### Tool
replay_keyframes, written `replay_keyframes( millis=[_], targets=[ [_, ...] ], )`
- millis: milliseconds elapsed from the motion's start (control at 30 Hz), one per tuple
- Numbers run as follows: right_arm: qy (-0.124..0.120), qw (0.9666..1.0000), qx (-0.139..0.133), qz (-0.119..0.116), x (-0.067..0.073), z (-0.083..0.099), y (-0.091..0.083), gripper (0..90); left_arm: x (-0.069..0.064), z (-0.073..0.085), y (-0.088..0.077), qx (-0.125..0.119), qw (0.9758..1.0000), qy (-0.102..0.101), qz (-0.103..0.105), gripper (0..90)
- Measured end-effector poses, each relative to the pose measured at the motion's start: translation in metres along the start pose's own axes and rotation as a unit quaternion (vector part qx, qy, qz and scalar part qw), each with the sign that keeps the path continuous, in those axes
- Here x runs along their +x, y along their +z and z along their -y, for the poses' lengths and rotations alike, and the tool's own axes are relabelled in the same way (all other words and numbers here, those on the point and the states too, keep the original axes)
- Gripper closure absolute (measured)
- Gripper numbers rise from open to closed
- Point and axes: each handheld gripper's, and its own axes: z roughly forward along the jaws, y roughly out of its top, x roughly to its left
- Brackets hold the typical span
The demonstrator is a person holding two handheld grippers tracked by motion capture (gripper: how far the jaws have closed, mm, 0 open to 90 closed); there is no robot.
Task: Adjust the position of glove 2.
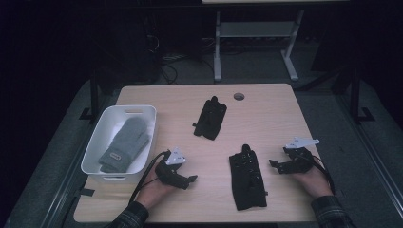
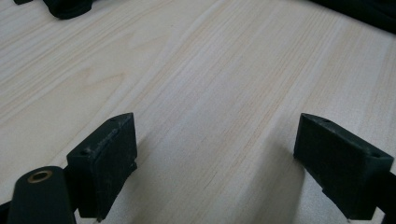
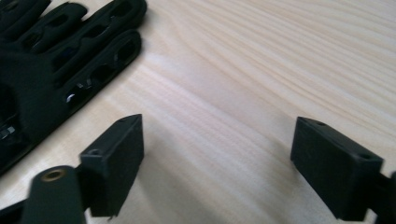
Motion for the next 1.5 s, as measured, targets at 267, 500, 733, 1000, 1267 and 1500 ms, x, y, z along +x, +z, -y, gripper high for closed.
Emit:
replay_keyframes(
  millis=[267, 500, 733, 1000, 1267, 1500],
  targets=[
    [0.020, 0.9997, -0.013, 0.001, -0.006, 0.005, 0.001, 13.5, 0.002, -0.012, -0.001, 0.023, 0.9995, -0.023, -0.005, 26.5],
    [0.019, 0.9998, -0.012, 0.001, -0.006, 0.005, 0.001, 13.4, 0.011, -0.036, -0.002, 0.014, 0.9990, -0.042, -0.009, 68.4],
    [0.018, 0.9998, -0.013, 0.001, -0.006, 0.005, 0.001, 13.4, 0.028, -0.062, 0.008, 0.009, 0.9981, -0.052, -0.030, 89.3],
    [0.018, 0.9998, -0.013, 0.002, -0.006, 0.005, 0.001, 13.4, 0.053, -0.085, 0.033, -0.009, 0.9971, -0.067, -0.034, 89.3],
    [0.020, 0.9997, -0.011, 0.001, -0.006, 0.005, 0.001, 13.5, 0.074, -0.109, 0.060, -0.007, 0.9971, -0.064, -0.041, 89.3],
    [0.022, 0.9997, -0.011, 0.001, -0.006, 0.005, 0.001, 13.5, 0.092, -0.119, 0.077, 0.003, 0.9962, -0.072, -0.049, 89.3]
  ],
)
